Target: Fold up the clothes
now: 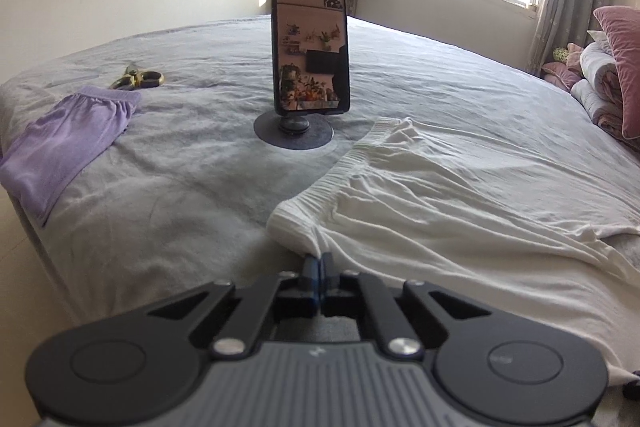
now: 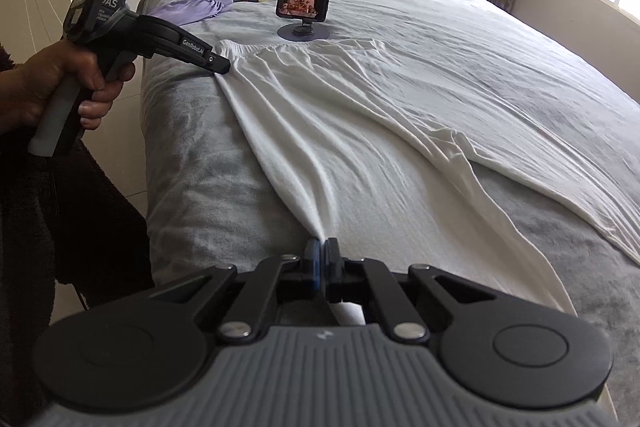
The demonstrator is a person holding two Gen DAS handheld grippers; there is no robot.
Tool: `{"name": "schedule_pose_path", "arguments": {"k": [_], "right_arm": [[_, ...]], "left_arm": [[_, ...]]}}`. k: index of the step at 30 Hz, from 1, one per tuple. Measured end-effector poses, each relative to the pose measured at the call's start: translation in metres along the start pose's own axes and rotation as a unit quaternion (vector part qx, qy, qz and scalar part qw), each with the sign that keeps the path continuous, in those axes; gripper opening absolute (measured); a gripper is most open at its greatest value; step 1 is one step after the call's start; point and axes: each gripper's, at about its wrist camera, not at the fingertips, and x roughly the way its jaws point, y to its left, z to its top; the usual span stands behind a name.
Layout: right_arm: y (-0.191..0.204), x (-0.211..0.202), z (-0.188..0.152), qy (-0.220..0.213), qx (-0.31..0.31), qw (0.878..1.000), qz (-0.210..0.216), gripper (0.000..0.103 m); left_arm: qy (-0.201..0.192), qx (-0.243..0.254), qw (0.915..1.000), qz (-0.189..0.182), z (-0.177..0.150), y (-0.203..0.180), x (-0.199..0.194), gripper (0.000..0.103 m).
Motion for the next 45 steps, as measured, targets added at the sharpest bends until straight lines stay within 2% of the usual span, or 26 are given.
{"name": "schedule_pose_path", "arguments": {"k": [7,11,14,19,22,24,25,26,27,29,31,33,36,38,43,45], "right_arm": [[0.000,-0.012,0.004,-0.003,0.021,0.998,0.051,0.002],[0.003,-0.012,0.004,0.005,0.024,0.997,0.068,0.002],[0.007,-0.004,0.001,0.018,0.015,0.997,0.067,0.002],[0.009,-0.001,0.003,0.022,0.010,0.998,0.066,0.003],[0.008,-0.002,0.003,0.020,0.015,0.997,0.070,0.014],[0.008,-0.004,0.003,0.017,0.012,0.997,0.068,0.017],[0.008,-0.006,0.003,0.014,0.012,0.998,0.067,0.025],[0.007,-0.008,0.003,0.008,0.015,0.998,0.068,0.037],[0.004,-0.011,0.003,-0.001,0.020,0.997,0.070,0.042],[-0.001,-0.016,0.005,-0.015,0.031,0.997,0.068,0.043],[-0.008,-0.018,0.007,-0.027,0.044,0.997,0.060,0.043],[-0.017,-0.016,0.007,-0.035,0.062,0.996,0.046,0.043],[-0.034,-0.009,0.007,-0.040,0.085,0.995,0.019,0.043],[-0.046,-0.002,0.006,-0.039,0.101,0.994,0.004,0.043],[-0.075,0.021,0.002,-0.025,0.135,0.990,-0.036,0.043],[-0.086,0.025,-0.001,-0.027,0.144,0.988,-0.055,0.037]], "left_arm": [[-0.011,0.012,0.9997,0.017,0.004,0.010,-0.016,0.000],[0.005,0.026,0.9994,0.023,0.002,0.012,-0.017,0.001],[0.022,0.040,0.9985,0.030,-0.003,0.010,-0.011,0.001],[0.026,0.046,0.9982,0.029,-0.002,0.009,-0.012,0.001],[0.027,0.061,0.9977,0.017,0.001,0.007,-0.016,0.007],[0.024,0.068,0.9973,0.013,0.003,0.007,-0.021,0.031],[0.019,0.066,0.9975,0.013,0.006,0.008,-0.023,0.036],[0.013,0.064,0.9978,0.013,0.009,0.009,-0.026,0.038],[0.006,0.061,0.9980,0.013,0.012,0.009,-0.029,0.038],[-0.008,0.058,0.9982,0.008,0.020,0.006,-0.033,0.040],[-0.015,0.063,0.9979,-0.009,0.027,-0.002,-0.035,0.041],[-0.011,0.074,0.9959,-0.051,0.027,-0.015,-0.036,0.041],[0.004,0.098,0.9868,-0.129,0.019,-0.040,-0.036,0.042],[0.015,0.115,0.9800,-0.162,0.010,-0.056,-0.034,0.042],[0.036,0.174,0.9669,-0.183,-0.016,-0.086,-0.026,0.042],[0.042,0.190,0.9648,-0.178,-0.021,-0.090,-0.026,0.042]]}}
